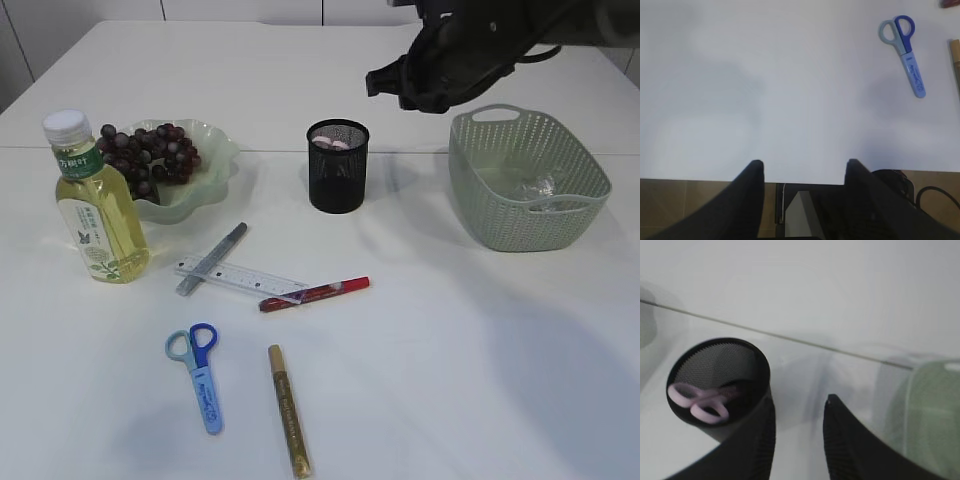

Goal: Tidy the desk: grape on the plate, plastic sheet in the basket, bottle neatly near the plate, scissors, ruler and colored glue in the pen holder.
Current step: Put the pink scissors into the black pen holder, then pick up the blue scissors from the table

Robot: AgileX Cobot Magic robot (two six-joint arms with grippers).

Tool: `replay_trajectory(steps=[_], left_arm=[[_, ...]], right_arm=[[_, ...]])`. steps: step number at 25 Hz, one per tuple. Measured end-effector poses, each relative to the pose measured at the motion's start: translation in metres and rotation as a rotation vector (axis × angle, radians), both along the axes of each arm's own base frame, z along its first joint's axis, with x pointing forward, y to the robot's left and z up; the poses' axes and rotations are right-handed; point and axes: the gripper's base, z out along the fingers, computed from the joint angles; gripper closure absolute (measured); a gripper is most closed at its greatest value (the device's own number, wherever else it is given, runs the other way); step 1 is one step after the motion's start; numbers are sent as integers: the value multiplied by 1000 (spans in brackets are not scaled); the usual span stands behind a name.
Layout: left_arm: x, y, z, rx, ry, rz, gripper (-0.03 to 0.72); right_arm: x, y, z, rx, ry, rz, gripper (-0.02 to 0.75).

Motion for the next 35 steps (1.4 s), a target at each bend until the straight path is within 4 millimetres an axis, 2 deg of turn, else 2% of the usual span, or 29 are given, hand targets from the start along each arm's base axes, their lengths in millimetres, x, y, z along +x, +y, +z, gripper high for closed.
replay_trajectory(steps=[5,9,11,27,35], left_arm=[[0,-3,0,-29,5,-3,314],[0,-3,0,-33,5,-4,316],[0,-3,0,-33,5,-4,316],[-2,-9,1,-112,19,-1,317],[-3,-17,2,-211,38,9,318]], right_arm=[[-26,-11,10,-52,285,-83,463],[-48,-9,10,-76,561,-23,463],[-55,-6,11,-60,638,18,463],[-63,6,17,70,695,92,463],[-95,-5,35,68,695,94,464]])
